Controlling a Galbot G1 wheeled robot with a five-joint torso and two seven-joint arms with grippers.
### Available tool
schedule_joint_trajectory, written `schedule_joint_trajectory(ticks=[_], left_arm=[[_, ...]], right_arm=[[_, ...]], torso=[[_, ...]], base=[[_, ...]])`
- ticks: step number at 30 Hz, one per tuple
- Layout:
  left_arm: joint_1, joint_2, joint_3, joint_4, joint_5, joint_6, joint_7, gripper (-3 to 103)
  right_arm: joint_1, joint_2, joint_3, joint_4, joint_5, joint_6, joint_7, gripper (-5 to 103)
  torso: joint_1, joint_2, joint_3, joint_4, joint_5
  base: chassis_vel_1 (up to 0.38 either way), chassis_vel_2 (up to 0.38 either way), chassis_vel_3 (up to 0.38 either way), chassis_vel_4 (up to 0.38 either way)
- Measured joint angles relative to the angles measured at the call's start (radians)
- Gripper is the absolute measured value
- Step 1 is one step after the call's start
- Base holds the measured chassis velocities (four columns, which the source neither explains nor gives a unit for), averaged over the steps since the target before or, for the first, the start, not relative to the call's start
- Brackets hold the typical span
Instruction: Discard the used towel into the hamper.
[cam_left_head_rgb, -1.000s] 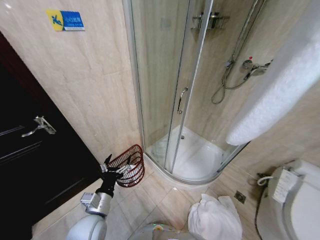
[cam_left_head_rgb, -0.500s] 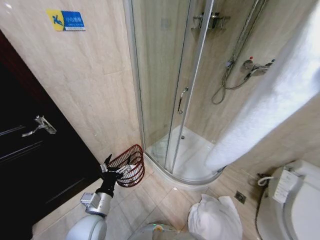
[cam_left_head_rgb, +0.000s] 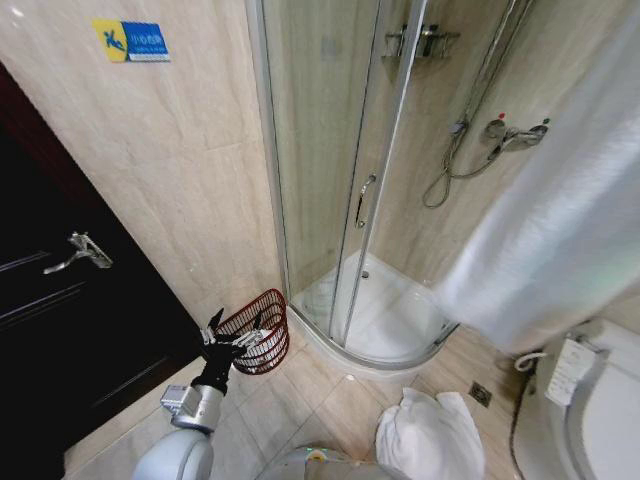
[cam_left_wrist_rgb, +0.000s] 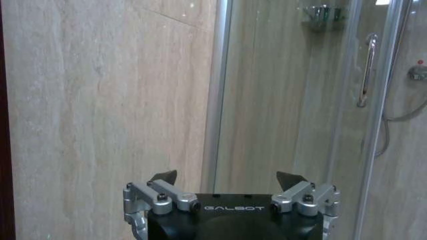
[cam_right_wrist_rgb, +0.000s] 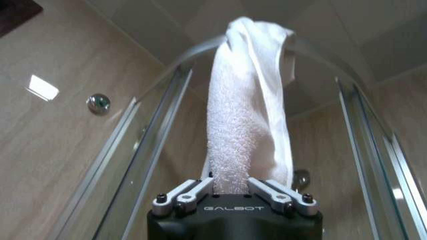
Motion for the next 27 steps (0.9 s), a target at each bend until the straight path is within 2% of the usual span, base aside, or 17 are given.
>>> schedule_joint_trajectory(ticks=[3, 7, 13, 19, 22, 24, 25, 27], left_arm=[[0.0, 0.0, 0.0, 0.0, 0.0, 0.0, 0.0, 100], [0.0, 0.0, 0.0, 0.0, 0.0, 0.0, 0.0, 100], [0.0, 0.0, 0.0, 0.0, 0.0, 0.0, 0.0, 100], [0.0, 0.0, 0.0, 0.0, 0.0, 0.0, 0.0, 100], [0.0, 0.0, 0.0, 0.0, 0.0, 0.0, 0.0, 100], [0.0, 0.0, 0.0, 0.0, 0.0, 0.0, 0.0, 100], [0.0, 0.0, 0.0, 0.0, 0.0, 0.0, 0.0, 100], [0.0, 0.0, 0.0, 0.0, 0.0, 0.0, 0.0, 100]], right_arm=[[-0.04, 0.06, -0.032, -0.001, 0.009, 0.001, -0.022, 5], [-0.067, 0.104, -0.049, -0.002, 0.005, 0.012, -0.05, 5], [-0.075, 0.123, -0.052, -0.002, -0.04, 0.041, -0.08, 5], [-0.1, 0.183, -0.102, -0.016, -0.156, 0.111, -0.151, 5], [-0.103, 0.192, -0.108, -0.042, -0.175, 0.134, -0.17, 5], [-0.103, 0.195, -0.11, -0.087, -0.203, 0.182, -0.204, 5], [-0.103, 0.195, -0.11, -0.087, -0.203, 0.182, -0.204, 5], [-0.098, 0.197, -0.113, -0.127, -0.237, 0.239, -0.245, 5]], torso=[[0.0, 0.0, 0.0, -0.0001, 0.0004], [0.0, 0.0, 0.0, -0.0003, 0.0007], [0.0, 0.0, 0.0, -0.0001, 0.0003], [0.0, 0.0, 0.0, -0.0002, 0.0003], [0.0, 0.0, 0.0, -0.0002, 0.0006], [0.0, 0.0, 0.0, -0.0002, 0.0005], [0.0, 0.0, 0.0, -0.0002, 0.0005], [0.0, 0.0, 0.0, -0.0001, 0.0007]], base=[[0.0, 0.0, 0.0, 0.0], [0.0, 0.0, 0.0, 0.0], [0.0, 0.0, 0.0, 0.0], [0.0, 0.0, 0.0, 0.0], [0.0, 0.0, 0.0, 0.0], [0.0, 0.0, 0.0, 0.0], [0.0, 0.0, 0.0, 0.0], [0.0, 0.0, 0.0, 0.0]])
